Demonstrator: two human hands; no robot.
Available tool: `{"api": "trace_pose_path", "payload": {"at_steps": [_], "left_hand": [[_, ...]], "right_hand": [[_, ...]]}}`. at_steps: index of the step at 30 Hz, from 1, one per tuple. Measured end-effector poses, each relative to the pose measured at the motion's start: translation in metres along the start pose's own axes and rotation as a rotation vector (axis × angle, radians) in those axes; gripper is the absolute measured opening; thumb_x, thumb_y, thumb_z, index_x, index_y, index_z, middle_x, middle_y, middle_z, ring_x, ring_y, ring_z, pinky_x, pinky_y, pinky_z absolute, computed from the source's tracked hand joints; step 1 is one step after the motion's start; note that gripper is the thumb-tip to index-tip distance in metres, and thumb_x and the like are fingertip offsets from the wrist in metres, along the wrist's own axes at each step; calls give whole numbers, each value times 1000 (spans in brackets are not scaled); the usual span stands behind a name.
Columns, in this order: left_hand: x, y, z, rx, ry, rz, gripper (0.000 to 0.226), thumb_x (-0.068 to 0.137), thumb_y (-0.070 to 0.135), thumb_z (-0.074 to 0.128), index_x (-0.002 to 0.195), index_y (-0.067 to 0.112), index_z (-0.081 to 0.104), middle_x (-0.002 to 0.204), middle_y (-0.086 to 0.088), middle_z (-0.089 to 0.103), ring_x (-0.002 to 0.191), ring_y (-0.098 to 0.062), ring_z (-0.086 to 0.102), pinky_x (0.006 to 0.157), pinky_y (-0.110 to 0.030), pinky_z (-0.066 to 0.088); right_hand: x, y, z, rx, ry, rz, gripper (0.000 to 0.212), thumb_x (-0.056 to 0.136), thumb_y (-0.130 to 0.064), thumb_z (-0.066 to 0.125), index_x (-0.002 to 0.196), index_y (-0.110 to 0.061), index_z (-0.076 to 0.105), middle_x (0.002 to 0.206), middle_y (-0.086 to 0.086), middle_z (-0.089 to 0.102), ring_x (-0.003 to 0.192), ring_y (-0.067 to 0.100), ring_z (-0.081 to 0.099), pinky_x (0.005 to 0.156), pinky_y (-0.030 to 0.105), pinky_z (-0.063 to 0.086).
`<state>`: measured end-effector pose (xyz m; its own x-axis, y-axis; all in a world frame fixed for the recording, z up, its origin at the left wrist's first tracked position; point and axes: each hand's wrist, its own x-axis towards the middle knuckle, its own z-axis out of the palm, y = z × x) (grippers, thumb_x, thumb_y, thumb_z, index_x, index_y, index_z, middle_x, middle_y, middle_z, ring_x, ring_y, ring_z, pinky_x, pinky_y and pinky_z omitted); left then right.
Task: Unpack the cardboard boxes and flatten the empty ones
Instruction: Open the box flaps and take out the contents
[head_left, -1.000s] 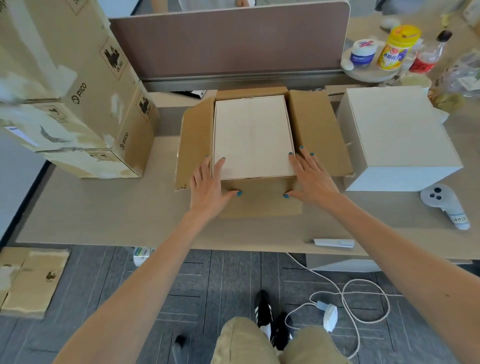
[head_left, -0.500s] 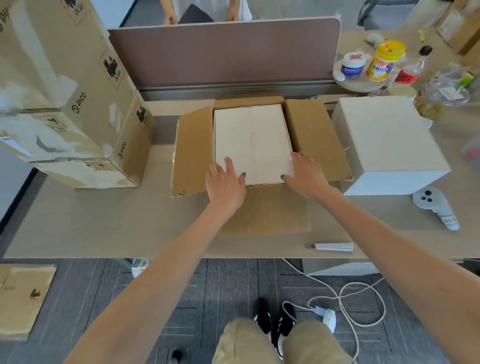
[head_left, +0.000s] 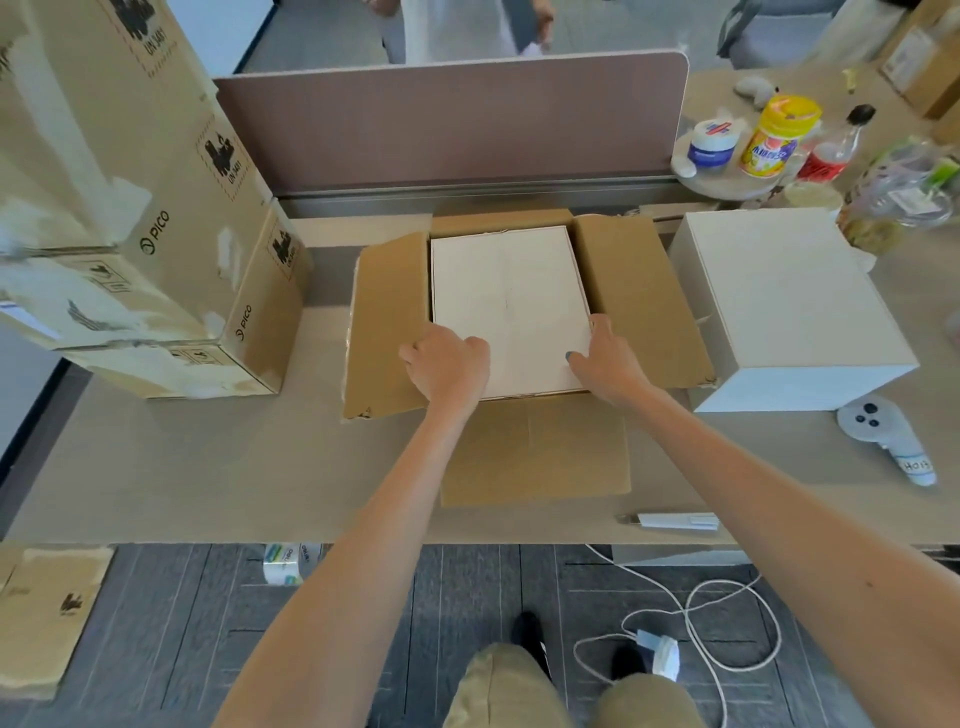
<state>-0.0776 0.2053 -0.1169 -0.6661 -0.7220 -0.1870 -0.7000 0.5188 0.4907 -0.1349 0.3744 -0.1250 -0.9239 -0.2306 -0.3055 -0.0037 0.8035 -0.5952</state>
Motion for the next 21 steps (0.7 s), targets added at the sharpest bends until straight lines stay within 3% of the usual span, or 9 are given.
{"api": "trace_pose_path", "payload": {"at_steps": [3, 7, 10, 13, 15, 18, 21], "left_hand": [[-4, 3, 6, 11, 28, 4, 27, 88, 18, 50, 109, 2, 50, 103, -12, 60, 111, -33, 44, 81, -42, 48], [-2, 6, 4, 79, 7, 50, 25, 88, 18, 51, 108, 3, 51, 98, -10, 58, 108, -32, 47, 69, -36, 39], [1, 13, -1, 430, -41, 200, 36, 90, 19, 51, 121, 3, 47, 102, -11, 60, 100, -28, 52, 67, -32, 43], [2, 24, 2, 578, -133, 258, 51, 90, 21, 51, 136, 3, 38, 87, -2, 59, 79, -21, 54, 52, -27, 33], [2, 27, 7, 464, -247, 168, 56, 93, 26, 51, 140, 3, 31, 99, -6, 60, 82, -23, 52, 50, -29, 31], [4, 20, 15, 229, -333, 44, 76, 97, 44, 52, 150, 7, 12, 134, -22, 40, 98, -32, 51, 68, -33, 38], [3, 5, 22, 68, -333, 59, 85, 95, 51, 54, 154, 17, 4, 144, -19, 27, 114, -39, 53, 79, -35, 40]], "right_hand": [[5, 2, -10, 32, -22, 8, 42, 92, -14, 50, 129, -5, 32, 107, 17, 57, 88, 32, 56, 77, 41, 48], [12, 4, -18, 5, -23, 31, 41, 92, -12, 49, 129, -3, 34, 107, 16, 54, 88, 30, 53, 73, 39, 45], [15, 3, -18, -30, -27, 49, 35, 93, -11, 47, 124, -2, 35, 110, 18, 53, 88, 30, 51, 70, 37, 43], [15, 1, -18, -124, -28, 52, 38, 94, -17, 50, 125, -1, 35, 116, 18, 54, 95, 33, 54, 69, 33, 39], [15, -1, -16, -182, -23, 61, 51, 95, -27, 54, 131, 0, 33, 124, 17, 53, 107, 34, 56, 70, 32, 39], [20, -6, -12, -260, -4, 74, 67, 89, -45, 61, 131, 0, 34, 127, 14, 52, 111, 32, 56, 70, 32, 40], [24, -9, -7, -301, -9, 97, 86, 85, -57, 60, 139, 1, 27, 139, 14, 42, 120, 32, 51, 78, 35, 42]]}}
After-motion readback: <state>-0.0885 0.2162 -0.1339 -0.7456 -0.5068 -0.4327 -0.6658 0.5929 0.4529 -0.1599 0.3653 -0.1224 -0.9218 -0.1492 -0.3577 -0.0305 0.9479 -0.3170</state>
